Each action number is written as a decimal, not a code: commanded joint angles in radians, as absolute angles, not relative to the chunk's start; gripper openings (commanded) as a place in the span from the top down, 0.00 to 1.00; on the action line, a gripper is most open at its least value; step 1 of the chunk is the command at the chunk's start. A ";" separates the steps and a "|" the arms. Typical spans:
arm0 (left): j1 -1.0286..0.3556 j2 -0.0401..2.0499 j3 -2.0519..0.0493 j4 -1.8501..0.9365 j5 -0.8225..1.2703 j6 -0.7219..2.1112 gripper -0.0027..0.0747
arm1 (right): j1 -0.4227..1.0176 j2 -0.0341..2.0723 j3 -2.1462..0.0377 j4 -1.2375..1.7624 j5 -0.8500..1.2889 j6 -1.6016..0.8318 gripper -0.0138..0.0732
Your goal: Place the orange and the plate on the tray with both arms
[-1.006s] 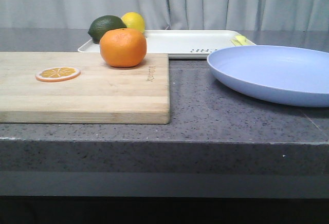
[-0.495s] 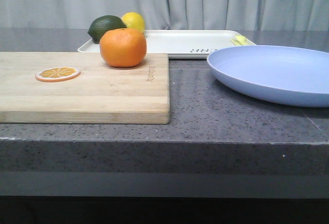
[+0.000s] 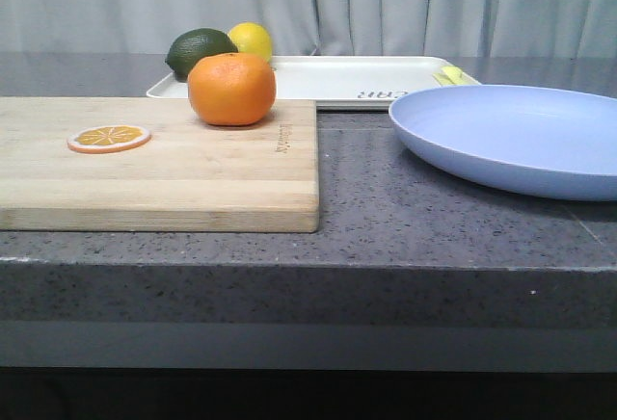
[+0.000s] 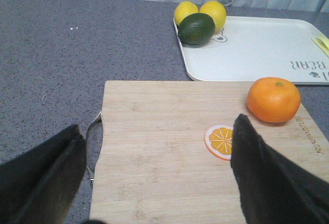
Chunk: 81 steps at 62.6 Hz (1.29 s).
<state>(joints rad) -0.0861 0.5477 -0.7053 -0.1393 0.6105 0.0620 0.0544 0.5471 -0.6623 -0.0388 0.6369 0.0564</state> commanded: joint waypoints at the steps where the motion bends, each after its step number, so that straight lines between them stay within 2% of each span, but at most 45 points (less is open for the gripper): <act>1: -0.102 0.593 -0.749 -0.183 0.525 0.091 0.22 | 0.078 0.559 -0.693 -0.050 0.605 0.038 0.15; 19: -0.297 0.809 -0.856 -0.186 0.468 0.135 0.22 | 0.185 0.559 -0.693 -0.050 0.680 0.006 0.15; 38: -0.461 1.112 -1.031 -0.158 0.429 0.160 0.22 | 0.194 0.559 -0.693 -0.050 0.685 0.006 0.15; 46: -0.487 1.244 -1.117 -0.156 0.431 0.160 0.21 | 0.194 0.559 -0.693 -0.050 0.681 0.006 0.15; 59: -0.496 1.441 -1.260 -0.156 0.472 0.160 0.14 | 0.194 0.559 -0.693 -0.050 0.680 0.006 0.15; 81: -0.502 1.658 -1.420 -0.165 0.510 0.160 0.14 | 0.194 0.559 -0.693 -0.050 0.680 0.006 0.15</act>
<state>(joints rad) -0.4891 1.6746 -1.3652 -0.1485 0.5514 0.1575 0.1899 0.5471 -0.6623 -0.0388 0.7459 0.0136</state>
